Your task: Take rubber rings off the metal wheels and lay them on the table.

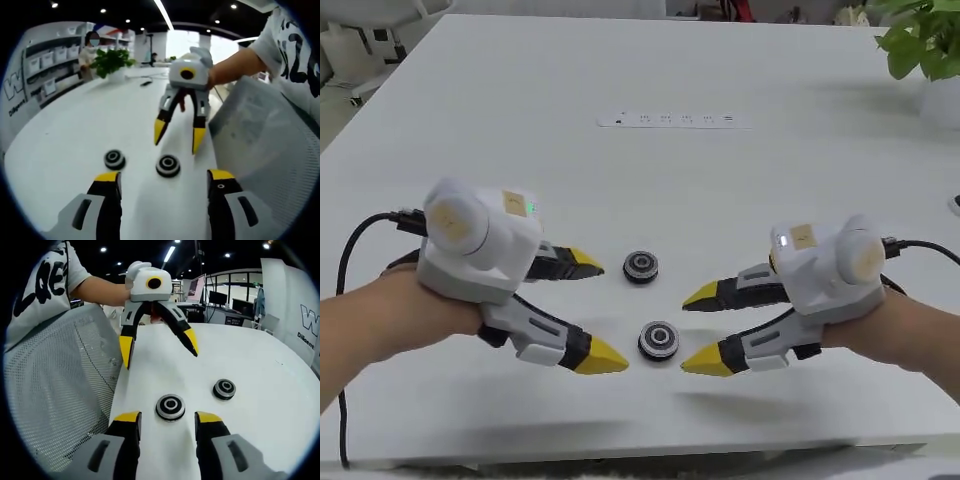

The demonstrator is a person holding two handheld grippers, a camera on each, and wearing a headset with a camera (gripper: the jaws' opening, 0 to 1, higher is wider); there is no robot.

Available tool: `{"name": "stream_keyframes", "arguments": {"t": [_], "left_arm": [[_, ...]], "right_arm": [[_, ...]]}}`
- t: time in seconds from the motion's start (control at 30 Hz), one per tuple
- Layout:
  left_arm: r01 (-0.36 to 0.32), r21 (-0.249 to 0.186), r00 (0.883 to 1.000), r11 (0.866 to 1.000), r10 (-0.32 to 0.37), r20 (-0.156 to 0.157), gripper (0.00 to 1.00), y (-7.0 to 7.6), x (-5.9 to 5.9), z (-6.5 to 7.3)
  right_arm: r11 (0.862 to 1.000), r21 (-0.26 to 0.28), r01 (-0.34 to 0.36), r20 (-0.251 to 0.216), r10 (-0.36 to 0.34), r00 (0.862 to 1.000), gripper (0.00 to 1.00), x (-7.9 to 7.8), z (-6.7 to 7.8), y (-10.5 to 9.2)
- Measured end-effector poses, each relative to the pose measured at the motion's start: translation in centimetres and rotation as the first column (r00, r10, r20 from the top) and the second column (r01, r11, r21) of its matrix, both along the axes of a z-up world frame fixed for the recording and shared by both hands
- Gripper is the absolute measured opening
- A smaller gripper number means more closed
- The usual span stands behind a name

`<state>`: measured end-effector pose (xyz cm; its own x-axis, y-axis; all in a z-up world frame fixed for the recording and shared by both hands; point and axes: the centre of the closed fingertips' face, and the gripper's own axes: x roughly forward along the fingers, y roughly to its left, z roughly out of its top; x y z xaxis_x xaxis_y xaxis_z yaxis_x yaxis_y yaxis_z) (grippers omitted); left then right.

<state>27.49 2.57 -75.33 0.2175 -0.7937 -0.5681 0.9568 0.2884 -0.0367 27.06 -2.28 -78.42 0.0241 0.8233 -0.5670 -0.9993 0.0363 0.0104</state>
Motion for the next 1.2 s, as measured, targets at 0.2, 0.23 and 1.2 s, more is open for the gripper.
{"name": "stream_keyframes", "arguments": {"t": [0.2,0.23,1.2], "left_arm": [[0.012,0.007,1.0,1.0,-0.012,-0.007,0.68,-0.2,0.0,-0.2],[0.013,0.007,1.0,1.0,-0.013,-0.008,0.68,-0.3,0.0,-0.2],[0.068,0.022,0.995,0.997,-0.066,-0.069,0.5,-3.0,-0.3,-1.9]], "right_arm": [[1.0,-0.004,0.0,-0.005,0.0,1.0,0.39,0.1,-0.2,0.1],[1.0,-0.007,-0.001,-0.007,0.001,1.0,0.39,0.1,-0.3,0.1],[1.0,-0.003,0.002,-0.037,-0.002,0.999,0.37,0.1,-0.9,0.1]]}}
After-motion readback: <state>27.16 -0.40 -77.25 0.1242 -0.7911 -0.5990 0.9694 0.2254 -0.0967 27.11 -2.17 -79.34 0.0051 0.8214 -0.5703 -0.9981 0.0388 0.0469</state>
